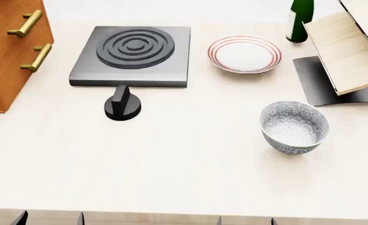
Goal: Put the bowl on the stove.
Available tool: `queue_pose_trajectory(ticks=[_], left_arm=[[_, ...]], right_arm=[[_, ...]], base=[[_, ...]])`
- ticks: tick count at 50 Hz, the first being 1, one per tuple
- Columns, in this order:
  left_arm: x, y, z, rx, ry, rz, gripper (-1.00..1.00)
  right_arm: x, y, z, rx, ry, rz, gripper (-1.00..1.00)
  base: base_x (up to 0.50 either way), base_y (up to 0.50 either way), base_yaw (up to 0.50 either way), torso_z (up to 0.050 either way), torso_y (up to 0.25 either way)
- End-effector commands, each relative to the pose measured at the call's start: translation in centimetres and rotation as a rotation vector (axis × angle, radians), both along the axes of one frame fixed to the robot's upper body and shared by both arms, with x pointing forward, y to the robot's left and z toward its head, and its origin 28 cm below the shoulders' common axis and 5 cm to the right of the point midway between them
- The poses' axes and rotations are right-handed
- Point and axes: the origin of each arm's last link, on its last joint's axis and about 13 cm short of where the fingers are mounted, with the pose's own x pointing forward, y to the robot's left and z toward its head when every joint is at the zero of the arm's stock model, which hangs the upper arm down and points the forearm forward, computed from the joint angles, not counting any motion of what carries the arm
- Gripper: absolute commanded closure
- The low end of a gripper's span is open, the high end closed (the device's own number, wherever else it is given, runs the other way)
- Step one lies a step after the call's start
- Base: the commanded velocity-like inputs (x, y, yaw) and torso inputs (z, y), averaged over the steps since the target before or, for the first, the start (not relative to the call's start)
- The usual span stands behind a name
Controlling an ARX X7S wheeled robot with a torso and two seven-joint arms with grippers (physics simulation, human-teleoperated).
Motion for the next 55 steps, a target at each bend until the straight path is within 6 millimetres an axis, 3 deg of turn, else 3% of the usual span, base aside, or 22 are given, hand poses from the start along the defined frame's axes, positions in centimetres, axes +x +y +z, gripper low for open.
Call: queue_pose_trajectory(ticks=[1, 17, 18, 19, 29, 36, 39, 46, 50, 55], left_arm=[[0.0, 0.0, 0.0, 0.0, 0.001, -0.003, -1.0], [0.0, 0.0, 0.0, 0.011, -0.002, 0.003, -1.0], [-0.1, 0.1, -0.7, 0.006, 0.039, 0.022, -1.0], [0.1, 0.0, -0.1, 0.023, 0.001, 0.007, -1.0], [0.1, 0.0, -0.1, 0.01, -0.004, 0.004, -1.0], [0.2, 0.1, 0.2, 0.009, -0.014, 0.007, -1.0], [0.4, 0.4, 1.0, 0.01, -0.028, 0.009, -1.0], [1.6, 2.7, 6.2, 0.037, -0.137, 0.028, -1.0], [1.7, 4.6, 9.8, 0.032, -0.223, 0.064, -1.0], [0.5, 7.2, 14.6, 0.011, -0.405, 0.052, -1.0]], right_arm=[[0.0, 0.1, -0.1, 0.006, 0.01, 0.004, -1.0], [0.0, 0.1, -0.2, -0.003, 0.025, 0.016, -1.0], [0.6, 0.2, 0.3, 0.105, 0.01, -0.075, -1.0], [0.0, 0.1, -0.2, -0.002, 0.025, 0.016, -1.0], [-0.1, 0.1, -0.4, -0.004, 0.046, 0.018, -1.0], [0.3, -0.3, 1.2, 0.093, 0.084, 0.021, -1.0], [1.1, -0.8, 2.8, 0.103, 0.074, 0.022, -1.0], [2.0, -3.9, 9.7, 0.109, -0.027, 0.016, -1.0], [1.8, -6.6, 13.9, 0.153, -0.112, 0.013, -1.0], [0.3, -11.2, 19.3, 0.176, -0.246, -0.07, -1.0]], base=[[0.0, 0.0, 0.0, 0.0, 0.0], [0.0, 0.0, 0.0, 0.0, 0.0], [0.0, 0.0, 0.0, 0.0, 0.0], [0.0, 0.0, 0.0, 0.0, 0.0], [0.0, 0.0, 0.0, 0.0, 0.0], [0.0, 0.0, 0.0, 0.0, 0.0], [0.0, 0.0, 0.0, 0.0, 0.0], [0.0, 0.0, 0.0, 0.0, 0.0], [0.0, 0.0, 0.0, 0.0, 0.0], [0.0, 0.0, 0.0, 0.0, 0.0]])
